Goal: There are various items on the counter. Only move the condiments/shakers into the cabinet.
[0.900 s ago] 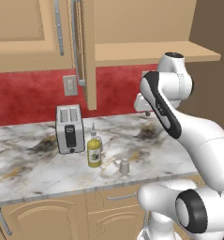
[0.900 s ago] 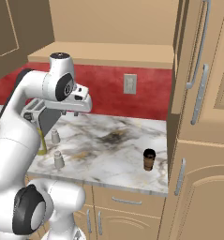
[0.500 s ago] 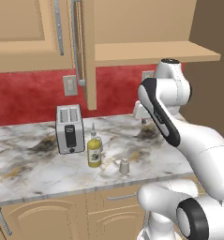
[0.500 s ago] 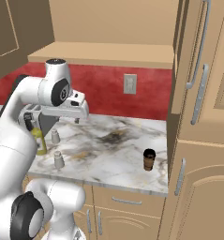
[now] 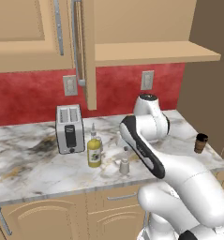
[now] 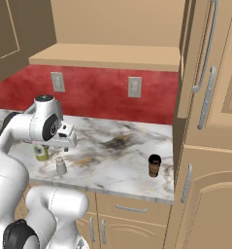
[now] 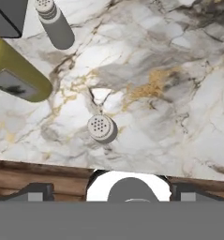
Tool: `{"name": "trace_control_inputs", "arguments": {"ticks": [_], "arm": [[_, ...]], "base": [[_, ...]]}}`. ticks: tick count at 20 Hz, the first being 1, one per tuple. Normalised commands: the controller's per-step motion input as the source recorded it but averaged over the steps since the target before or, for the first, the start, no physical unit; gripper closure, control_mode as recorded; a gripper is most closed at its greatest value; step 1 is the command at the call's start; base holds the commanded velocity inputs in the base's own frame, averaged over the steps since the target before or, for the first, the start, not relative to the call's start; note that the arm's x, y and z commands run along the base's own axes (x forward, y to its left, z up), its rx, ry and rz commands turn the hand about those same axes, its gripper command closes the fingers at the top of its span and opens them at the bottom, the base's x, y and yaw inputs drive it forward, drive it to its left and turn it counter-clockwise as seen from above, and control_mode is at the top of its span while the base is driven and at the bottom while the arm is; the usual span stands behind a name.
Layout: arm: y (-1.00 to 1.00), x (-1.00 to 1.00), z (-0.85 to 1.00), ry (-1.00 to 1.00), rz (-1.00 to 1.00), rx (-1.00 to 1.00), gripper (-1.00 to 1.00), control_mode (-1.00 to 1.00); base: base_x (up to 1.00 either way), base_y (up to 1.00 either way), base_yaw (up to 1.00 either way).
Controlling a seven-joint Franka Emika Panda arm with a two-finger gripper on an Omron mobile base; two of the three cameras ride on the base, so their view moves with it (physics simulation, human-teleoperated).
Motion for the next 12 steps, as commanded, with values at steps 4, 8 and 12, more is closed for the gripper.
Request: {"name": "trace_control_inputs", "arguments": {"ticks": [4,8,12], "arm": [[0.17,0.46,-0.70,-0.04,0.00,0.06,-1.00,-1.00],[0.00,0.27,-0.27,-0.07,-0.01,-0.09,-1.00,-1.00],[0.01,0.20,-0.36,-0.06,0.00,-0.04,-1.00,-1.00]], "base": [[0.00,0.00,0.00],[0.00,0.00,0.00],[0.00,0.00,0.00]]}}
